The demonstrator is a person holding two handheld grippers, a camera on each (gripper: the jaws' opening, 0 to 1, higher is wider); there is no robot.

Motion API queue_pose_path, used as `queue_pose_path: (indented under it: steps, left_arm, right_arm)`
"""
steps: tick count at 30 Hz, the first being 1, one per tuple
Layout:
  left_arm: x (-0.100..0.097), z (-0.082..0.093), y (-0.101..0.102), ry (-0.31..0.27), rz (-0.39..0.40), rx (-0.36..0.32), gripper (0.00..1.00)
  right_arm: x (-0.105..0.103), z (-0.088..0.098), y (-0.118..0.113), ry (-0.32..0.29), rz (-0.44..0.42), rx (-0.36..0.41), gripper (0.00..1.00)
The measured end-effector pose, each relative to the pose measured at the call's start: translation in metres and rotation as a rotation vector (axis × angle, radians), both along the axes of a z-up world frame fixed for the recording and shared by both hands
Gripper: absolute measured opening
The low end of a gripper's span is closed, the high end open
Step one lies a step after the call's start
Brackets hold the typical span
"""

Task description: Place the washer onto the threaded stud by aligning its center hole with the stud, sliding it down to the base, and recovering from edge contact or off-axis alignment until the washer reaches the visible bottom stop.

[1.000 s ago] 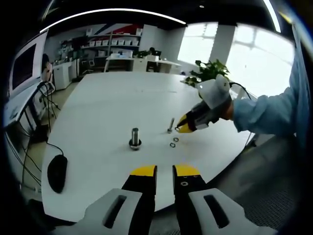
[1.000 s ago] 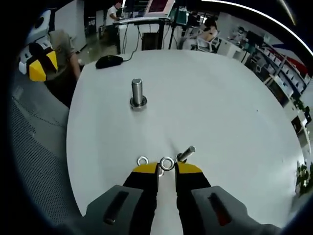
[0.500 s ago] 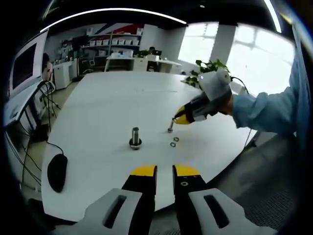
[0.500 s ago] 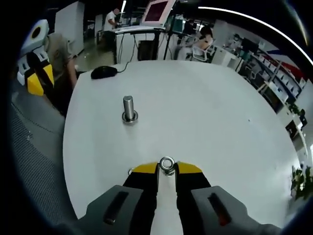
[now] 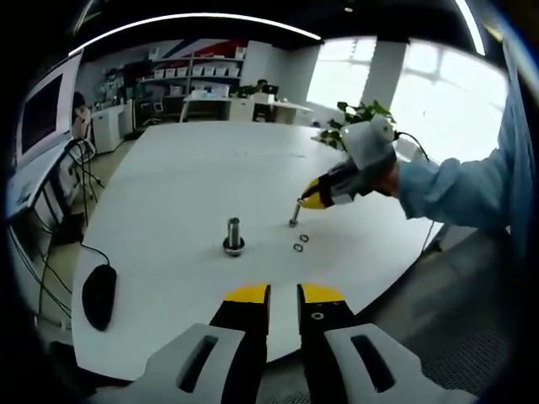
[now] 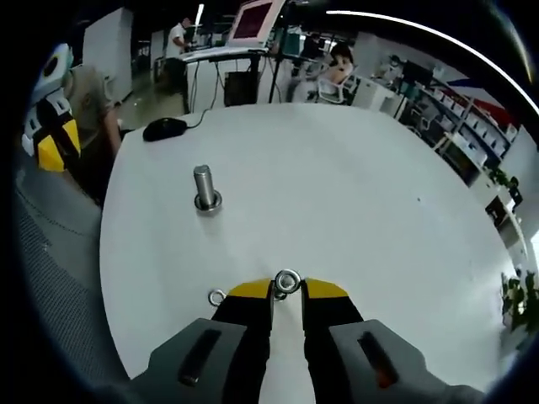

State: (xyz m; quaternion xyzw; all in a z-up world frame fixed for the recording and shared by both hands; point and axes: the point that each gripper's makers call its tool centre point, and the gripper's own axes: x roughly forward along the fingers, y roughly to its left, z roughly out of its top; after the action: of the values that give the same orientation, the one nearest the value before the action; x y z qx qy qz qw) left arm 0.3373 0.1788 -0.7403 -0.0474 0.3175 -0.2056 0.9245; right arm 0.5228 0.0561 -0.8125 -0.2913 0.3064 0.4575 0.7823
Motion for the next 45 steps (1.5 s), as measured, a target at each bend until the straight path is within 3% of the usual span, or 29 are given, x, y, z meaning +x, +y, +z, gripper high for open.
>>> queue_pose_path:
  steps: [18,45]
  left_arm:
    - [0.000,0.000,0.000,0.001,0.003,0.001,0.10]
    - [0.001,0.000,0.000,-0.001,0.001,0.007,0.10]
  right_arm:
    - [0.001,-0.006,-0.001,0.017,-0.012,-0.009,0.15]
    - [0.001,0.006,-0.002,0.006,-0.012,0.004,0.14]
